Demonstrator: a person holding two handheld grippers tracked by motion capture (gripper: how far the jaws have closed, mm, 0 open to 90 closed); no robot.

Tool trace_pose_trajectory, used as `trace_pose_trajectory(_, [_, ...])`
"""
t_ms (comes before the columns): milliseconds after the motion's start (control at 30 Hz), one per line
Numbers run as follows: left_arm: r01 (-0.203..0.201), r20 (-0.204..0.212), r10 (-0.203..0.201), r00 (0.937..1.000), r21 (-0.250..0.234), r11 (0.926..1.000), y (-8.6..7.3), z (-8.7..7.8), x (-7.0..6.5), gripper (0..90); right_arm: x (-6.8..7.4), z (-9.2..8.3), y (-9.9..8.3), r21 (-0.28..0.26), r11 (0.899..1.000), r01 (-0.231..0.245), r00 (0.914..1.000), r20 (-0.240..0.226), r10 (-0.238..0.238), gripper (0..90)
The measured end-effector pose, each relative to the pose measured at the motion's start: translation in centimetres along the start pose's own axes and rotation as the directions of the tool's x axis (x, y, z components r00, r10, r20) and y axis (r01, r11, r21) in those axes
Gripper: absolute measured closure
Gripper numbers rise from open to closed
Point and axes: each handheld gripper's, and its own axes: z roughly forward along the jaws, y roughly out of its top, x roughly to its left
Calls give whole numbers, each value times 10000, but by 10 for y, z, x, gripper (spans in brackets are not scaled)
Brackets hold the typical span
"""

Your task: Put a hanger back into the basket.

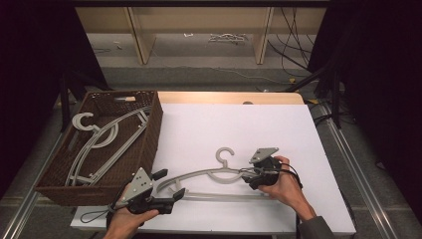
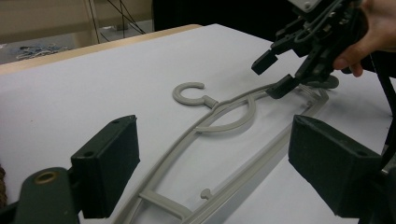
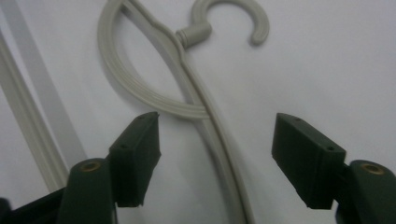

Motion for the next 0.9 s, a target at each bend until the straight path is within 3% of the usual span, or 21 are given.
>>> trace_pose_trajectory(33, [0,0,0,10000,0,10000,0,0,0,164,0,0,0,0,10000,0,10000,0,0,365])
trace_pose_trajectory(100, [-81,69,81,9999,-61,9999,0,0,1,164,-6,4,2,639,9979,46,9996,-283,-28,405])
trace_pose_trajectory(133, [56,69,-55,10000,-123,9999,0,1,0,166,-6,5,3,751,9972,-29,9995,-322,53,418])
trace_pose_trajectory(233, [-97,67,98,9999,-98,9999,0,0,2,169,-10,7,4,1001,9950,-48,9984,-559,105,467])
trace_pose_trajectory(667, [-102,83,102,9999,-24,9999,1,-1,2,171,-15,13,10,1610,9869,88,9966,-829,46,626])
trace_pose_trajectory(767, [60,81,-60,9999,-7,10000,0,0,1,173,-15,16,11,1728,9847,219,9951,-991,-47,674])
trace_pose_trajectory(900, [-87,72,86,9999,72,9999,1,0,1,174,-15,17,14,1991,9794,338,9932,-1156,-108,703])
